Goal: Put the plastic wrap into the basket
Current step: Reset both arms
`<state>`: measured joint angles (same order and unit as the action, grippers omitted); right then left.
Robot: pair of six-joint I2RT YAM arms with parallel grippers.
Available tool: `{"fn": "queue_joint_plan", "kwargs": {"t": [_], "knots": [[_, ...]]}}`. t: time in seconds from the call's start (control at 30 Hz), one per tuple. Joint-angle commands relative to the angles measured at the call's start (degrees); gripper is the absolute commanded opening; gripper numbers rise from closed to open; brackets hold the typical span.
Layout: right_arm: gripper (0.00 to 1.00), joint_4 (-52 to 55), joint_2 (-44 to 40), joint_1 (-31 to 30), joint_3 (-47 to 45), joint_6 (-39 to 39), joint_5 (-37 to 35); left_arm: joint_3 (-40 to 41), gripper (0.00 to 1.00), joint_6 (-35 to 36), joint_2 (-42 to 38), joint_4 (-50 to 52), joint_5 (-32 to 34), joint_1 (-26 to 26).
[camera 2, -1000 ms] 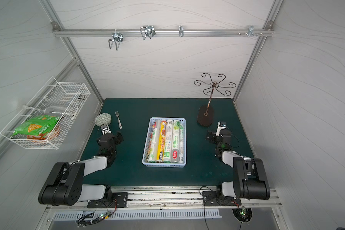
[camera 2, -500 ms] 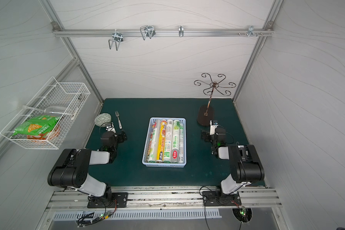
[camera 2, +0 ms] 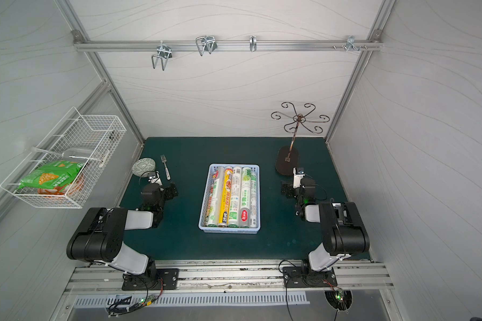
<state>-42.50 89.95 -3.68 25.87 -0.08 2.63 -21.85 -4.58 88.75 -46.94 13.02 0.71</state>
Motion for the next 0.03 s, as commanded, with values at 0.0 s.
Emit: {"fn": "queue_joint_plan", "kwargs": {"t": [0.0], "knots": [[0.99, -0.90, 0.05, -0.28, 0.50, -0.66, 0.48, -1.41, 1.00, 0.61, -0.07, -2.11, -0.50, 0.09]]}}
